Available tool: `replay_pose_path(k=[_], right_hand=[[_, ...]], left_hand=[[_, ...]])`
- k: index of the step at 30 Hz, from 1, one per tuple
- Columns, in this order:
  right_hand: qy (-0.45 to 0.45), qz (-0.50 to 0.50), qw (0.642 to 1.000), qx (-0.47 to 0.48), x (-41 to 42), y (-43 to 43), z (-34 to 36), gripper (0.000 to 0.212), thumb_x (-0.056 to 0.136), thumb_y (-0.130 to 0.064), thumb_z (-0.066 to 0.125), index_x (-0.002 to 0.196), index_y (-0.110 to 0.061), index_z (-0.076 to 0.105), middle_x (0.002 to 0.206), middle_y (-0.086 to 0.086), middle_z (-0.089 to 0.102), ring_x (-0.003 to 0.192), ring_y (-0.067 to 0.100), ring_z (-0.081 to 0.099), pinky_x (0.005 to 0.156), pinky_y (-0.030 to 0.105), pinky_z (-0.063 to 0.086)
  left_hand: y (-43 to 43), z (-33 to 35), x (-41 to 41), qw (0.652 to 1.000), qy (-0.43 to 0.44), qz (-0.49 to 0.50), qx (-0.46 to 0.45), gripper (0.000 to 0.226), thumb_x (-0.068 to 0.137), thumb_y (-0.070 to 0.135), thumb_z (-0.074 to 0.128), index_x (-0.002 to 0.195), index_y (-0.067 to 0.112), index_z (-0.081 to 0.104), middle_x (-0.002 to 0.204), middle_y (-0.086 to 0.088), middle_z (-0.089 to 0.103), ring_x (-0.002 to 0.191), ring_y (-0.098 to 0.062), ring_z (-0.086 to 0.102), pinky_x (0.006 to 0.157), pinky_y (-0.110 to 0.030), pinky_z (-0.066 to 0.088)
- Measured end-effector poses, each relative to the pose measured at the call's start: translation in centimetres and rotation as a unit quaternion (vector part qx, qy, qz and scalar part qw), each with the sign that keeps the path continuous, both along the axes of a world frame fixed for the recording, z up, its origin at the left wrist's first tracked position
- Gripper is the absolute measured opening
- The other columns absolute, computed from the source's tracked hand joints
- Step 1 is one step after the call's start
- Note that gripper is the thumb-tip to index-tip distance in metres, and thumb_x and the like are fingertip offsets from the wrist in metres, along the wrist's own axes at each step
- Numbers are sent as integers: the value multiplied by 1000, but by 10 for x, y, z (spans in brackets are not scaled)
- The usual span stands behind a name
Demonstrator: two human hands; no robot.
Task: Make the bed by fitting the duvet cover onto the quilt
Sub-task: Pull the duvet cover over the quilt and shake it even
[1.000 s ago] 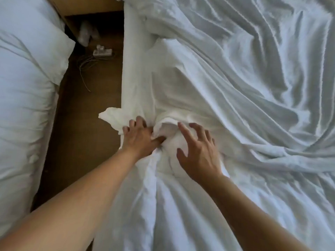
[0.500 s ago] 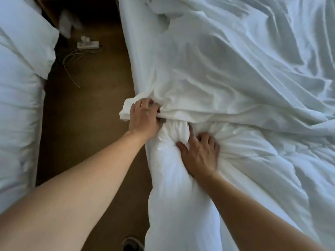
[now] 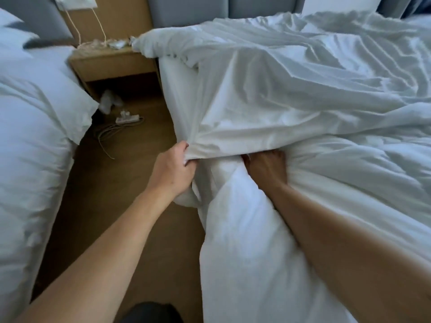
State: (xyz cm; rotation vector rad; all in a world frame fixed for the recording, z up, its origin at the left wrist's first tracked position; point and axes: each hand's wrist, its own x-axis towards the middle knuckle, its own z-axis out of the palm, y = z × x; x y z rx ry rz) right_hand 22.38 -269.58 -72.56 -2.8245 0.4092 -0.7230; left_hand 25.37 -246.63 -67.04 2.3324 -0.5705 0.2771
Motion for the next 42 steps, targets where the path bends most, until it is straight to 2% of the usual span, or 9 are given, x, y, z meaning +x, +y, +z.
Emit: replay_pose_path(k=[3, 9, 16, 20, 23, 27, 32, 36, 42], right_hand=[[14, 27, 1000, 1, 2, -6, 2, 51, 103, -34, 45, 152, -22, 37, 158, 6, 37, 146, 29, 30, 119, 44, 23], [59, 33, 995, 69, -6, -6, 15, 58, 104, -43, 39, 157, -26, 24, 165, -1, 20, 152, 21, 16, 123, 35, 10], [16, 31, 993, 110, -1, -11, 8, 47, 102, -38, 46, 147, -26, 42, 155, -1, 40, 143, 22, 33, 114, 27, 21], [30, 38, 998, 44, -2, -7, 8, 42, 100, -33, 50, 140, -22, 50, 148, 6, 49, 136, 30, 41, 106, 37, 33], [146, 3, 988, -40, -3, -3, 13, 46, 103, -39, 47, 144, -20, 48, 140, 15, 53, 127, 37, 49, 96, 44, 43], [200, -44, 977, -54, -3, 0, 12, 51, 103, -54, 35, 147, -30, 42, 134, 12, 50, 121, 37, 48, 97, 44, 40], [188, -77, 977, -60, -1, 0, 7, 53, 101, -56, 39, 148, -31, 43, 143, 12, 49, 128, 36, 45, 99, 41, 37], [182, -89, 978, -47, -3, 3, 9, 55, 99, -59, 39, 148, -34, 43, 142, 8, 51, 129, 32, 46, 100, 39, 37], [206, -101, 973, -2, -2, 12, 22, 56, 99, -62, 38, 144, -31, 49, 142, 7, 52, 132, 32, 43, 101, 39, 35]], left_hand=[[3, -10, -29, 1000, 12, 13, 17, 32, 98, 22, 57, 73, 36, 42, 71, 13, 53, 62, -5, 50, 46, -15, 30], [-20, -8, -55, 994, 96, 24, -50, 18, 99, 30, 52, 96, 13, 59, 90, 0, 65, 81, -20, 58, 58, -24, 36], [-24, -23, -39, 988, 151, -1, -20, 32, 97, 42, 48, 77, 17, 46, 80, -1, 59, 73, -18, 54, 56, -30, 32], [-11, -7, -1, 964, 211, -125, 102, 37, 103, 41, 40, 105, 13, 64, 108, 0, 63, 100, -26, 58, 77, -33, 39], [-18, 34, 49, 963, 156, -173, 138, 35, 103, 40, 40, 86, 18, 63, 104, -9, 60, 103, -32, 55, 74, -34, 37], [-58, 80, 128, 963, 31, -222, 147, 80, 77, 72, 53, 148, 34, 43, 158, -5, 29, 145, -26, 27, 118, -43, 23], [-123, 23, 168, 900, 26, -315, 301, 89, 80, 80, 57, 153, 34, 37, 160, -1, 38, 143, -27, 39, 113, -35, 31], [-132, -13, 175, 907, 21, -258, 332, 101, 67, 96, 23, 154, 45, 19, 164, 1, 22, 144, -38, 28, 114, -55, 28], [-134, -20, 173, 903, 1, -255, 345, 96, 76, 86, 13, 156, 35, 18, 162, -8, 23, 142, -35, 24, 112, -54, 21]])
